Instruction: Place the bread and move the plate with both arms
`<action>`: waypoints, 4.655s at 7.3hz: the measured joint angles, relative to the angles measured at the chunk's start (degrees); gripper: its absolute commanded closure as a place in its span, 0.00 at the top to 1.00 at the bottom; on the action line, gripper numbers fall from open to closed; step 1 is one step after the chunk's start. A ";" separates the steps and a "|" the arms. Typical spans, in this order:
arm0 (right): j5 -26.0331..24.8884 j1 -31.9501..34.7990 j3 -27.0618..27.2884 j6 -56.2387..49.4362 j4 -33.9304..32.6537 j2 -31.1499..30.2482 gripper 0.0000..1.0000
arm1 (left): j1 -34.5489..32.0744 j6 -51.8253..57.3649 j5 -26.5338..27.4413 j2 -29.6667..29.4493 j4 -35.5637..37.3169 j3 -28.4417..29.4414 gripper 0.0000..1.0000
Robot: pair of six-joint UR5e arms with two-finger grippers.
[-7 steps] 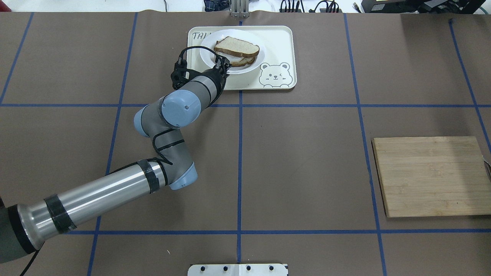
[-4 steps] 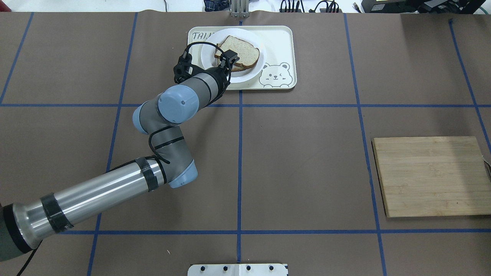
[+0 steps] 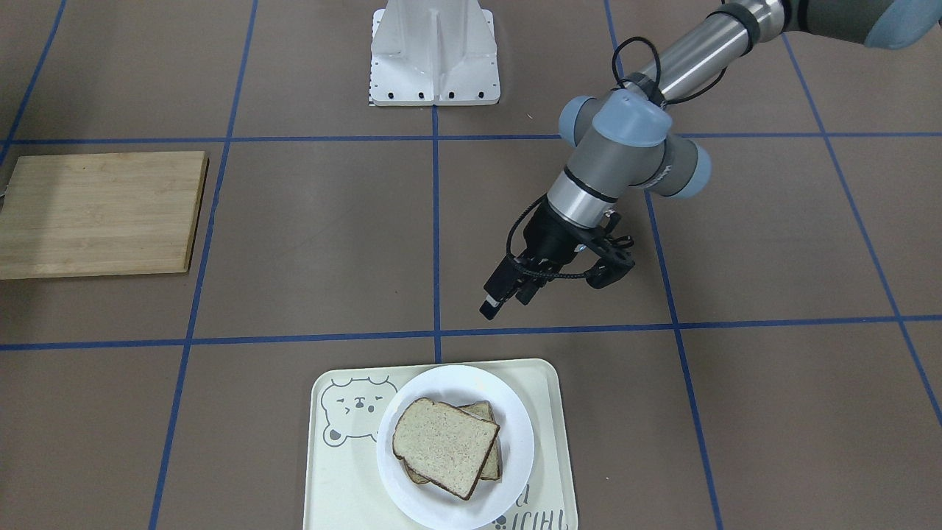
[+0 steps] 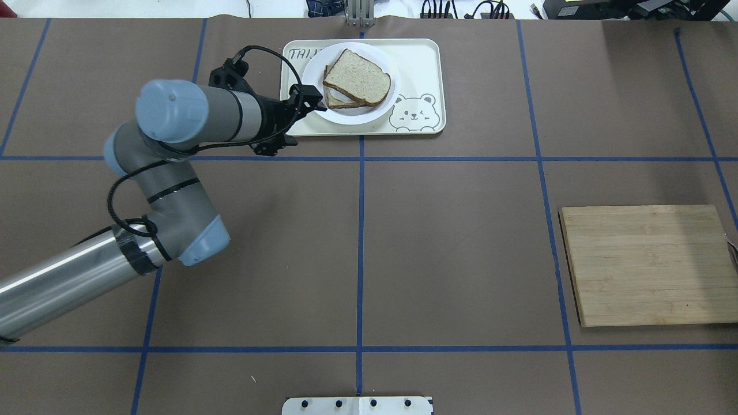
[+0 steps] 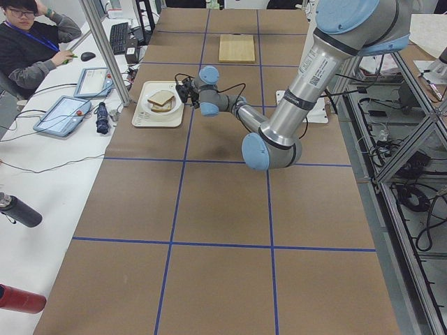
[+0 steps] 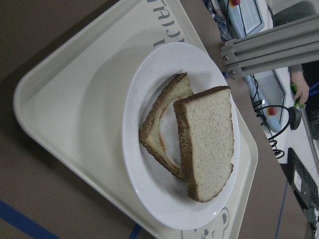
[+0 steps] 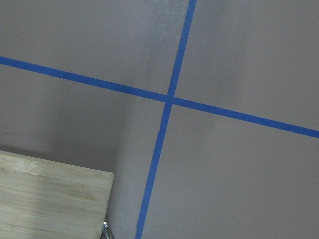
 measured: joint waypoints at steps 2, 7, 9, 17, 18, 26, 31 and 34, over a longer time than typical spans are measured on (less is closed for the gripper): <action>0.00 0.00 -0.05 -0.06 0.17 -0.10 1.00 | -3.62 23.11 -7.02 5.78 22.22 -13.96 1.00; 0.00 0.00 -0.46 -0.07 1.52 -0.72 1.00 | -22.11 83.57 -8.16 15.62 61.85 -25.53 0.99; 0.00 0.02 -0.50 -0.13 1.52 -0.77 1.00 | -31.45 91.99 -10.21 22.25 60.38 -22.74 1.00; 0.09 0.00 -0.44 -0.19 1.50 -0.49 1.00 | -46.66 93.68 -27.56 46.15 34.63 -16.15 0.99; 0.09 0.00 -0.47 -0.17 1.50 -0.42 1.00 | -47.37 93.52 -27.52 46.24 34.89 -15.72 1.00; 0.31 0.00 -0.81 0.11 1.46 -0.52 1.00 | -47.56 94.03 -27.78 46.31 34.75 -15.05 1.00; 0.52 0.00 -0.70 0.36 1.50 -0.45 1.00 | -47.64 94.03 -27.33 46.57 34.75 -15.08 0.99; 0.53 0.00 -0.66 0.40 1.50 -0.29 1.00 | -47.60 94.03 -27.33 46.64 34.75 -14.97 0.99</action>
